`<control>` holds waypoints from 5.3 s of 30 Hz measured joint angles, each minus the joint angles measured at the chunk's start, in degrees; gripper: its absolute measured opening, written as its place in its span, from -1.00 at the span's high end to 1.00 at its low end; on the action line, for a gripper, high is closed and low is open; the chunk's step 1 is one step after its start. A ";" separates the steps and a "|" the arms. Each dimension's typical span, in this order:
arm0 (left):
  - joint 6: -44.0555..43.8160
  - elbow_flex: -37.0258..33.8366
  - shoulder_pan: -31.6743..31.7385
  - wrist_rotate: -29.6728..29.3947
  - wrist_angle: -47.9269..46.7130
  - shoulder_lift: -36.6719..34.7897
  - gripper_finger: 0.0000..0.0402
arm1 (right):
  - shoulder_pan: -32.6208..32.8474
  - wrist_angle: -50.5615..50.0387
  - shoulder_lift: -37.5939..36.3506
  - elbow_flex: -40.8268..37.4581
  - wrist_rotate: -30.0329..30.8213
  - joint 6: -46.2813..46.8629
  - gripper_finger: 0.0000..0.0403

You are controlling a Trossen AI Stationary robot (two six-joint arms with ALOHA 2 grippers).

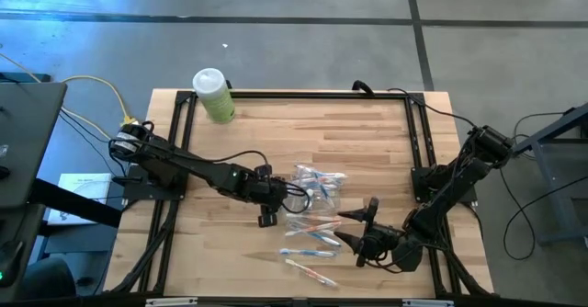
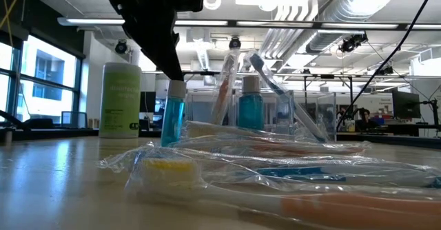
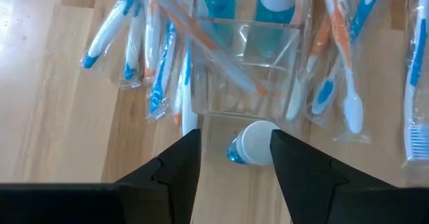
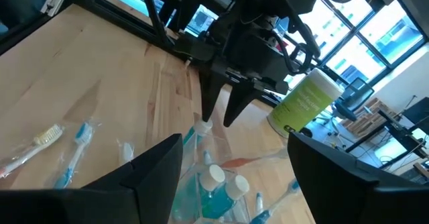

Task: Pick & Place toothbrushing station
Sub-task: Put the mouthwash into the transparent organizer

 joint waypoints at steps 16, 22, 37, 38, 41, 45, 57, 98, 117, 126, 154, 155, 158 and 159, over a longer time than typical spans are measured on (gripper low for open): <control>0.00 -0.07 0.22 -1.40 0.01 -0.02 0.13 | 0.00 0.00 0.00 0.00 0.00 -0.02 -0.31; -0.06 -0.17 0.22 -1.36 -0.17 -0.63 0.13 | 0.00 -0.01 0.00 0.00 0.00 -0.02 -0.31; -4.49 -0.17 0.20 -1.05 0.03 -1.46 0.13 | 0.00 -0.02 0.00 0.00 0.00 -0.02 -0.31; -5.17 -0.17 0.20 -1.05 0.12 -1.46 0.13 | 0.00 -0.02 0.00 0.00 0.00 -0.02 -0.31; -7.12 -0.17 0.07 -0.58 -0.03 -1.46 0.13 | 0.00 -0.02 0.00 0.00 0.00 -0.02 -0.31; -9.15 -0.16 -0.76 -0.42 0.03 -1.46 0.13 | 0.01 -0.02 0.00 -0.01 0.00 -0.02 -0.31; -11.43 -0.07 -2.86 -2.07 0.95 -0.87 0.13 | 0.00 -0.02 0.00 0.00 0.00 -0.02 -0.31; -15.14 -0.52 -4.45 -8.97 0.93 -0.44 0.13 | 0.00 -0.20 0.00 -0.01 -0.36 0.36 -0.31; -15.02 -0.55 -6.60 -14.84 2.07 4.41 0.13 | 0.00 -0.47 -0.02 0.00 -0.67 0.44 -0.31; -15.00 -0.55 -6.28 -14.80 2.16 6.42 0.13 | 0.01 -0.82 -0.02 -0.02 -1.47 0.44 -0.31; -15.26 -0.44 -7.09 -15.32 2.22 6.38 0.57 | 0.02 -0.85 -0.02 -0.02 -1.31 0.41 -0.31; -15.26 -0.44 -7.19 -15.32 2.23 6.36 0.57 | 0.00 -0.85 -0.02 -0.02 -1.31 0.35 -0.31; -15.30 -0.51 -7.54 -14.97 2.02 5.71 0.57 | 0.00 -0.85 -0.02 -0.01 -1.29 0.24 -0.31; -15.34 -0.55 -7.71 -14.97 2.00 5.32 0.57 | 0.01 -0.85 -0.02 -0.01 -1.31 0.24 -0.31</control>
